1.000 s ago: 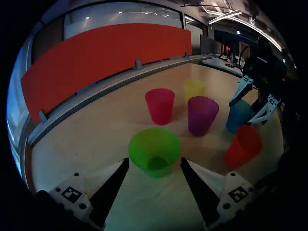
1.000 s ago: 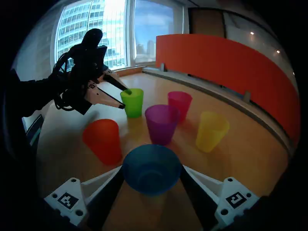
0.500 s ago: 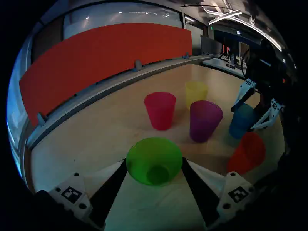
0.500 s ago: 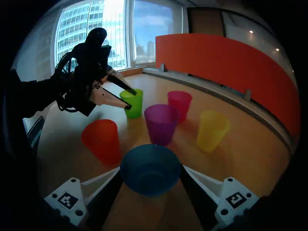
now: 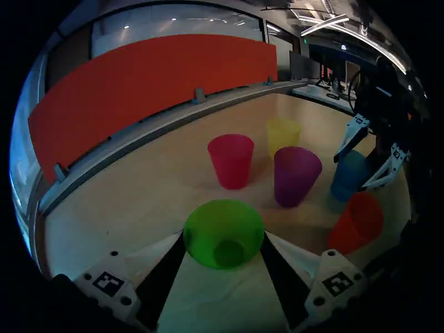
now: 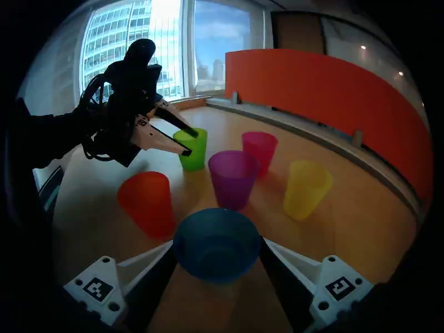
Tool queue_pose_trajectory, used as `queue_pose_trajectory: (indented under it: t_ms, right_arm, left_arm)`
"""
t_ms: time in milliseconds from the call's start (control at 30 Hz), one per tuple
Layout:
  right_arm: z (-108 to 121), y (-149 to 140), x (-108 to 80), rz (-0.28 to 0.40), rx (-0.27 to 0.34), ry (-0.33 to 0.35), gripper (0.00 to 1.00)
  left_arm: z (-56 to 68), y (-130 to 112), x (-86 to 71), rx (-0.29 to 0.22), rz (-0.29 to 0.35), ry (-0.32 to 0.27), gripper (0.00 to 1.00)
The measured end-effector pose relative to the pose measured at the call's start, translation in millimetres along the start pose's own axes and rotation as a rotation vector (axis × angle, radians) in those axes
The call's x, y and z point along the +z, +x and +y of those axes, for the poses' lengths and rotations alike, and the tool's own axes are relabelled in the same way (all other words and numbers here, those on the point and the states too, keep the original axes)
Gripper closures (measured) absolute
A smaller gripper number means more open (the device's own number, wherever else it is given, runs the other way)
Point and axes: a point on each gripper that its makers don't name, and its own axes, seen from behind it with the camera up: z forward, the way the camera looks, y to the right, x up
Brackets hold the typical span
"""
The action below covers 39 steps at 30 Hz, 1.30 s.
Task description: Pour water
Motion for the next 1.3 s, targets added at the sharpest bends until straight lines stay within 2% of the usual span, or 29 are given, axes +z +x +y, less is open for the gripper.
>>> queue_pose_trajectory:
  t_ms: [133, 367, 667, 867, 1300]
  right_arm:
    - [0, 0, 0.2, -0.001, -0.002, 0.002, 0.00]
    - [-2, 0, 0.9, -0.002, -0.017, 0.007, 0.09]
    - [-2, 6, -2.1, 0.015, -0.025, 0.000, 0.10]
    - [-2, 17, -11.4, 0.037, -0.024, -0.013, 0.10]
    - [-5, 53, -42.7, 0.108, -0.025, -0.043, 0.10]
  left_arm:
    - [0.6, 3, -1.5, -0.002, 0.011, -0.004, 0.12]
    - [0.2, 5, -3.8, 0.000, 0.015, 0.000, 0.12]
    - [0.8, 9, -10.3, -0.007, 0.037, 0.004, 0.12]
    - [2.2, 17, -21.2, -0.014, 0.065, 0.011, 0.12]
    - [12.7, 43, -57.6, -0.011, 0.161, 0.016, 0.12]
